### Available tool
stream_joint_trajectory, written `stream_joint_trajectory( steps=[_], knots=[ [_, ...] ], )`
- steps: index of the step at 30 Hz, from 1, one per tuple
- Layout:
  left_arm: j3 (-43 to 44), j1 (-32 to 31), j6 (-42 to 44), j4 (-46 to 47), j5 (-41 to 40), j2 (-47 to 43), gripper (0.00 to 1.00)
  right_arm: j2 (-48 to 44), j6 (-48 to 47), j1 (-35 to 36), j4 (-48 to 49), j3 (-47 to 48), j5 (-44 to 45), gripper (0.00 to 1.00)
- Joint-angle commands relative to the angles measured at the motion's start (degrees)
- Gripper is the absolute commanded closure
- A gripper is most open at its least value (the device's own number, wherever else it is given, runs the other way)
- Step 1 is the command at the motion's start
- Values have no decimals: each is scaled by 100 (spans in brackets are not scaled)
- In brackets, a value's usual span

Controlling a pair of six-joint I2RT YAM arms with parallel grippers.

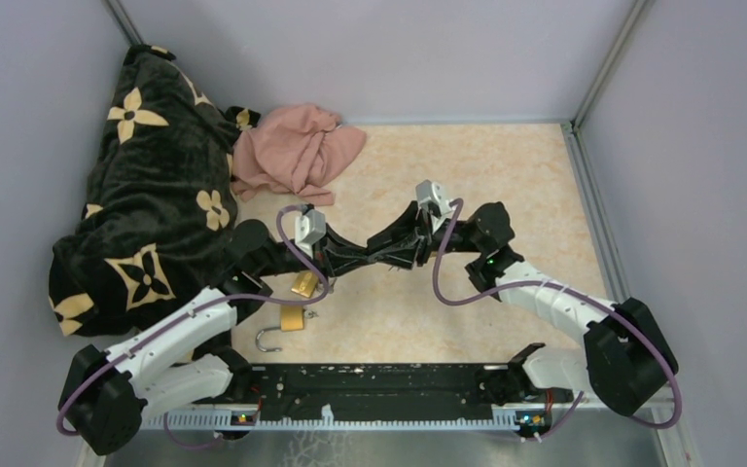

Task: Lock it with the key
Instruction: Lock the lock.

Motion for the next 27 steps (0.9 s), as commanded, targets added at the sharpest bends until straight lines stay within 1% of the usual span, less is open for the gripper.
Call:
stream_joint_trajectory(
  steps=[1,3,5,6,8,12,14,16,20,22,23,26,27],
  knots=[
    [198,-114,325,426,951,-322,100,49,-557,35,-1076,138,509,70],
    [234,24,488,118,989,-381,100,-33,-841,0,-1604,207,291,49],
    [267,185,726,-161,1021,-447,100,-118,-1195,-32,-2334,327,236,32],
    [285,269,906,-352,1015,-485,100,-160,-1435,-54,-2681,407,228,17],
    [297,402,1367,-835,875,-540,100,-230,-1763,-86,-3274,493,174,3],
    [275,567,2352,-1818,589,-632,100,-386,-2583,-125,-4385,599,191,3],
    [233,567,2825,-2194,470,-676,100,-462,-3040,-117,-4872,673,318,5],
    [195,569,3087,-2405,348,-697,100,-500,-3352,-117,-5324,784,533,9],
    [138,563,3247,-2524,338,-742,100,-464,-3933,31,-6234,1138,928,15],
    [110,564,3239,-2512,329,-753,100,-454,-4227,224,-6554,1294,1318,20],
    [91,562,3223,-2489,336,-751,100,-454,-4294,324,-6614,1336,1433,21],
    [46,569,3172,-2423,377,-756,100,-462,-4371,475,-6609,1391,1586,33],
    [43,568,3155,-2419,383,-761,100,-469,-4360,487,-6565,1392,1634,35]
  ],
)
